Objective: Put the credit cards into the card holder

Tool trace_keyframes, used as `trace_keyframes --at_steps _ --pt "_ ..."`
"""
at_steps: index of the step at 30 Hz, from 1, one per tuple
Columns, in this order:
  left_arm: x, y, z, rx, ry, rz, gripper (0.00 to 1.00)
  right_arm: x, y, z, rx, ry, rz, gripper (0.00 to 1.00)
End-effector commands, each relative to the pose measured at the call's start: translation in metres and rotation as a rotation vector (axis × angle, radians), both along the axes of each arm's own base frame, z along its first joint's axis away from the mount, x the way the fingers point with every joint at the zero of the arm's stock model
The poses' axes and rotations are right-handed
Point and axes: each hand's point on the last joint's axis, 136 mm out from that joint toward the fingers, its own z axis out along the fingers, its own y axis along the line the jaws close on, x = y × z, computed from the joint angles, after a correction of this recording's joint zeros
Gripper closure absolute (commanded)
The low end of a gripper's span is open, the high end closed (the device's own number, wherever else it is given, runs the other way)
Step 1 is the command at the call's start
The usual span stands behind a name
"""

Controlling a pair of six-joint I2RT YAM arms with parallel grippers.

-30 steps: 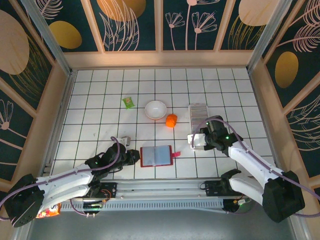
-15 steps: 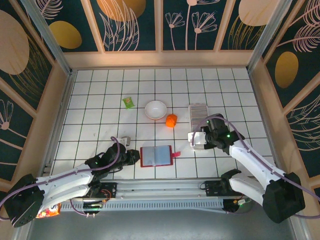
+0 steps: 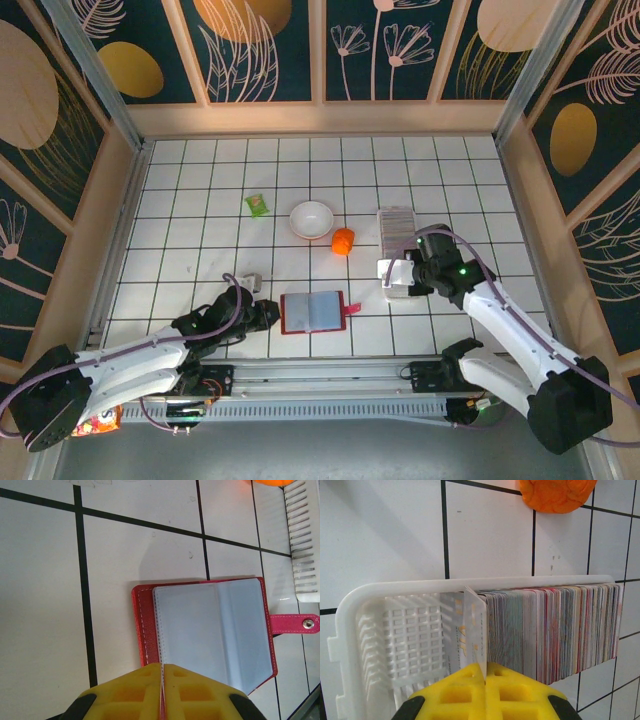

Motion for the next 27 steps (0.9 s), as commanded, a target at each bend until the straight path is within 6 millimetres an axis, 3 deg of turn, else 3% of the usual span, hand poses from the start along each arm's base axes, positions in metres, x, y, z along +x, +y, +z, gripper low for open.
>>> trace_keyframes --at_steps 1,9,15,27 --pt "-0.001 -0.006 0.005 -0.037 -0.002 -0.012 0.9 0.008 0.004 -0.001 0.034 -0.046 -0.021 0.99" --pt "0.0 -0.008 0.007 -0.041 -0.005 -0.015 0.91 0.013 -0.001 -0.014 -0.019 -0.062 -0.02 0.95" --pt "-0.001 -0.007 0.005 -0.042 -0.001 -0.013 0.91 0.014 0.0 -0.005 -0.037 -0.029 -0.012 1.0" --pt "-0.002 -0.009 0.006 -0.057 -0.002 -0.019 0.91 0.004 -0.002 0.003 -0.069 0.089 -0.011 1.0"
